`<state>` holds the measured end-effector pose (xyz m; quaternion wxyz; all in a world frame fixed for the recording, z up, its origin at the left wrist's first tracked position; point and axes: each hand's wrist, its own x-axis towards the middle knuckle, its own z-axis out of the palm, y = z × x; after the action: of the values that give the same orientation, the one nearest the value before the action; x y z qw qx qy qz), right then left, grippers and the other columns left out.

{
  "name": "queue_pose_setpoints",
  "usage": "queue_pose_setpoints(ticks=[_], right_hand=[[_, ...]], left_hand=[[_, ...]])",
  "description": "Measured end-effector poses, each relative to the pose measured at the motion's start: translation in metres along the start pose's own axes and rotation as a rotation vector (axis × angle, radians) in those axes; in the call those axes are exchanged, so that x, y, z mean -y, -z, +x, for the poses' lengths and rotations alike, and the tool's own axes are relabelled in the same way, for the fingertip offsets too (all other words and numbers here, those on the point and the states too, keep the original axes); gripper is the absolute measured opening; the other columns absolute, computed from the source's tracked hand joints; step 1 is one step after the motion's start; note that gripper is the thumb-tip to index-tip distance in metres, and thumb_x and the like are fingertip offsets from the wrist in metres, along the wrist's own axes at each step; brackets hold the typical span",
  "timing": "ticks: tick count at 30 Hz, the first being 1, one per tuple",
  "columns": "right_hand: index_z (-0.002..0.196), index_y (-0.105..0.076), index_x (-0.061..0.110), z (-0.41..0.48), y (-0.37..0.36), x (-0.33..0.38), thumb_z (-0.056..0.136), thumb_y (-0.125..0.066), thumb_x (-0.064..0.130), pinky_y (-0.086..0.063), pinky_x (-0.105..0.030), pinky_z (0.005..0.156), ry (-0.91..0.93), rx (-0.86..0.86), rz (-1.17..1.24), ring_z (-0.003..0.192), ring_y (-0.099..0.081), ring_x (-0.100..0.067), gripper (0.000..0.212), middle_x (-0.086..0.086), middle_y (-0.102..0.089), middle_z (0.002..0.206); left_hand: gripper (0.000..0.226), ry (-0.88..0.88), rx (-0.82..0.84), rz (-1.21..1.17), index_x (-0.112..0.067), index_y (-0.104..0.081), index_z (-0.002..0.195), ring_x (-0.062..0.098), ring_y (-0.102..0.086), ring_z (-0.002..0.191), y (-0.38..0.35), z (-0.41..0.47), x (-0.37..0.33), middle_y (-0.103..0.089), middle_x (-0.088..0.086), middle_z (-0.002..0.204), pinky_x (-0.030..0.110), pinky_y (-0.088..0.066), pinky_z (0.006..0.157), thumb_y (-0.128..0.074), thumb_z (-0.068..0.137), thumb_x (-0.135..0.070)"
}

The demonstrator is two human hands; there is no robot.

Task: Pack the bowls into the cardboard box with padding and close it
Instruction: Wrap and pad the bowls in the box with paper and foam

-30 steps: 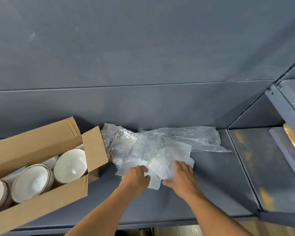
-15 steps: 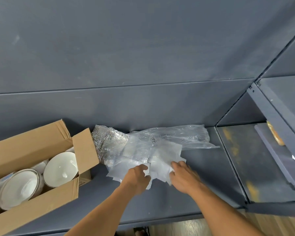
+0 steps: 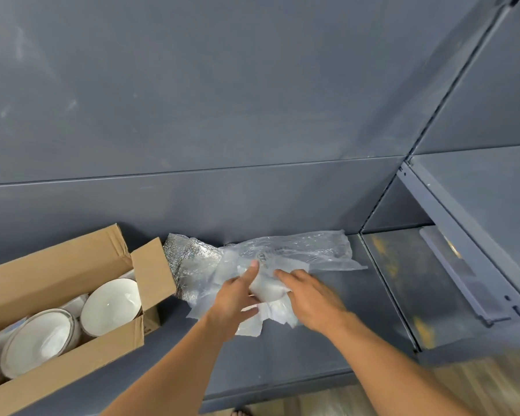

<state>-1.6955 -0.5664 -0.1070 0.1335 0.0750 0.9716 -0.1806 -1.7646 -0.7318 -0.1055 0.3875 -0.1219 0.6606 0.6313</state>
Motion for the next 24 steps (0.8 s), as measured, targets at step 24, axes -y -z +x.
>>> queue_pose_setpoints(ticks=[24], right_hand=[[0.108, -0.073, 0.019, -0.008, -0.055, 0.184, 0.089, -0.066, 0.003, -0.045, -0.020, 0.076, -0.156, -0.053, 1.234, 0.109, -0.060, -0.011, 0.026, 0.007, -0.065, 0.110]], left_hand=[[0.013, -0.272, -0.192, -0.067, -0.004, -0.071, 0.102, 0.031, -0.072, 0.091, 0.219, -0.109, 0.041, -0.074, 0.015, 0.101, 0.049, -0.058, 0.084, -0.066, 0.090, -0.006]])
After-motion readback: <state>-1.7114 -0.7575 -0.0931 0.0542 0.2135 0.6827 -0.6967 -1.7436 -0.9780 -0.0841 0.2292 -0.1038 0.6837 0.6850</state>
